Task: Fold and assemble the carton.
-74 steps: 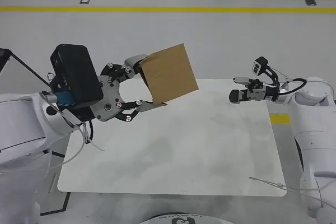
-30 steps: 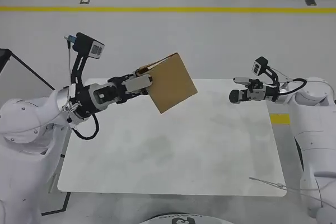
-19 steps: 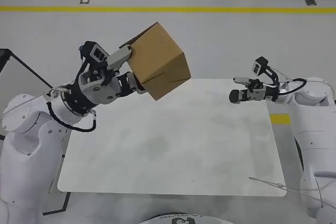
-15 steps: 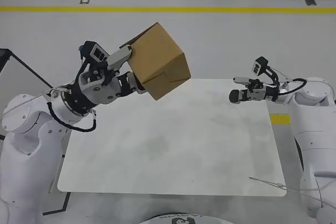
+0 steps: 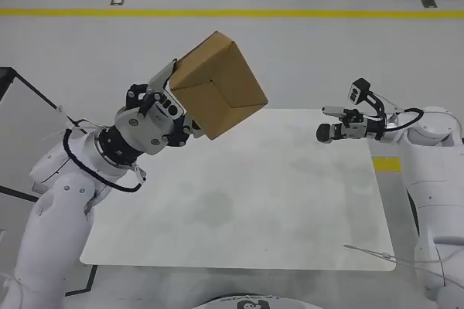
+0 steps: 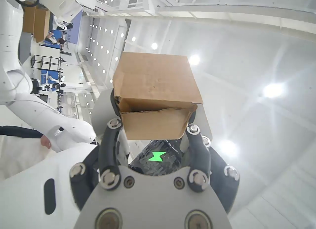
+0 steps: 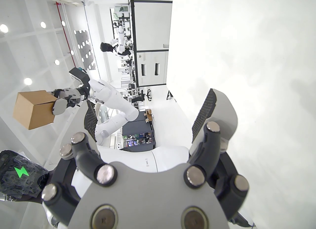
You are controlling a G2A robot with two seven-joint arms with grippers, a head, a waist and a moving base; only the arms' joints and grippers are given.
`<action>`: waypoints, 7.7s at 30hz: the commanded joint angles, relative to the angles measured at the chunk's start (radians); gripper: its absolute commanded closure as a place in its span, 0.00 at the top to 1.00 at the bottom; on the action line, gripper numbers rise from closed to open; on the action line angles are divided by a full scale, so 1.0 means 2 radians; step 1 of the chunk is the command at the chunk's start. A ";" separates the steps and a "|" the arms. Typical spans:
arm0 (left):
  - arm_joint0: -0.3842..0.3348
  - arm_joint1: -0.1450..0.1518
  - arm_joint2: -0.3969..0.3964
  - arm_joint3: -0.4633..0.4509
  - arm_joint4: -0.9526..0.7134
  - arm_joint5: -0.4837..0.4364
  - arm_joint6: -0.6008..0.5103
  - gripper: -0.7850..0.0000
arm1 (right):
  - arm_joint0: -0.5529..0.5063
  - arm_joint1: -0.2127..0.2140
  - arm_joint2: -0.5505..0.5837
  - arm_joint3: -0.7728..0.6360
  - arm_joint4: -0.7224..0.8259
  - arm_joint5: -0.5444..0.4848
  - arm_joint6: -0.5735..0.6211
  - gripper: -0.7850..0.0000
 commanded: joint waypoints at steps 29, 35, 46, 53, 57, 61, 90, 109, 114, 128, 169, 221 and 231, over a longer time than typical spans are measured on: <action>0.019 -0.013 0.004 -0.003 -0.125 0.023 0.069 0.00 | 0.000 0.000 0.000 0.000 0.000 0.000 0.000 1.00; 0.007 -0.007 0.003 -0.012 0.068 0.029 0.006 0.00 | 0.000 0.000 0.000 0.000 0.000 0.000 0.000 1.00; 0.007 -0.004 0.001 0.003 0.166 -0.009 -0.074 0.00 | 0.000 0.000 0.000 0.000 0.000 0.000 0.000 1.00; 0.022 -0.013 0.001 0.013 0.014 -0.006 -0.036 0.00 | 0.000 0.000 0.000 0.000 0.000 0.000 0.000 1.00; 0.023 -0.016 0.002 0.016 -0.050 0.008 -0.026 0.00 | 0.000 0.000 0.000 0.000 0.000 0.000 0.000 1.00; 0.022 -0.018 0.005 0.021 -0.104 0.031 -0.018 0.00 | 0.000 0.000 0.000 0.000 0.000 0.000 0.000 1.00; 0.041 -0.042 0.041 0.010 -0.414 -0.001 0.102 0.00 | 0.000 0.000 0.000 0.000 0.000 0.000 0.000 1.00; 0.040 -0.043 -0.006 0.001 -0.159 -0.001 0.046 0.00 | 0.000 0.000 0.000 0.000 0.000 0.000 0.000 1.00; 0.033 -0.040 -0.017 0.004 -0.048 0.000 0.007 0.00 | 0.000 0.000 0.000 0.000 0.000 0.000 0.000 1.00; 0.037 -0.036 -0.028 0.059 -0.007 0.042 -0.136 0.00 | 0.000 0.000 0.000 0.000 0.000 0.000 0.000 1.00; 0.018 -0.020 -0.069 0.045 0.232 0.117 -0.017 0.00 | 0.000 0.000 0.000 0.000 0.000 0.000 0.000 1.00; -0.094 0.018 0.021 -0.065 0.532 0.100 -0.082 0.00 | 0.000 0.000 0.000 0.000 0.000 0.000 0.000 1.00; -0.084 0.019 0.025 -0.068 0.551 0.059 -0.080 0.00 | 0.000 0.000 0.000 0.000 0.000 0.000 0.000 1.00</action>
